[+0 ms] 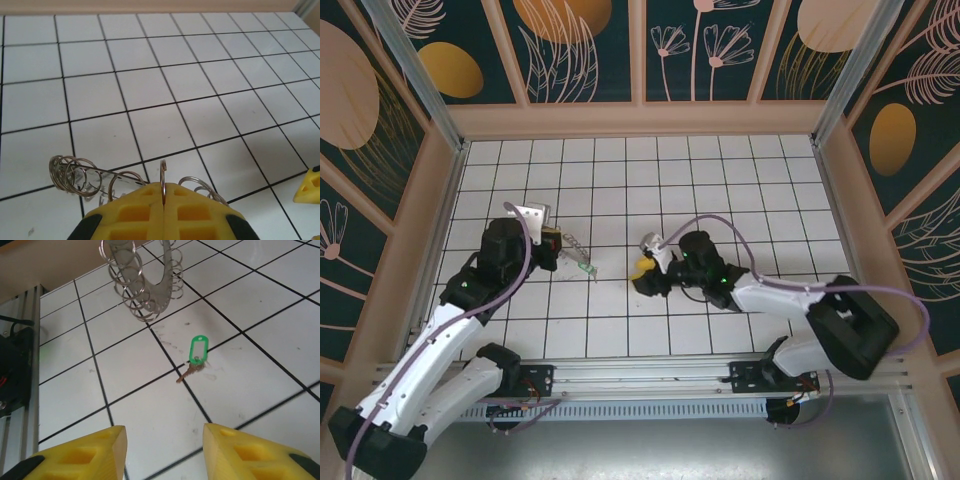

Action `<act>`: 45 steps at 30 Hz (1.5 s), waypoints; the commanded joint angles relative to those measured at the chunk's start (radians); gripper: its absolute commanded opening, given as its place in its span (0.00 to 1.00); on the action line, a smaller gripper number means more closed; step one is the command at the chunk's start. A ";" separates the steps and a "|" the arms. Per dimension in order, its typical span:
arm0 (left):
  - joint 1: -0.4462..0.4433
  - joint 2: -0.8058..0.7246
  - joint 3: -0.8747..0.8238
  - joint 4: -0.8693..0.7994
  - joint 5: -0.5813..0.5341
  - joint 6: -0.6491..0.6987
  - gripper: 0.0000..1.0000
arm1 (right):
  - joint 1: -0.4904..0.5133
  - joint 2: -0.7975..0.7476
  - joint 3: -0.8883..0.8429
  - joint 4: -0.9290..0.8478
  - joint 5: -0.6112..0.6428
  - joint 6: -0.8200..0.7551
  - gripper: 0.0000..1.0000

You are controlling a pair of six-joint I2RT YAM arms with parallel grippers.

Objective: Put the keys on the keyring

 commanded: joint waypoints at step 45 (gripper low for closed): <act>0.319 -0.106 -0.148 0.175 0.385 -0.087 0.00 | 0.081 0.690 0.613 -0.259 0.024 -0.430 0.20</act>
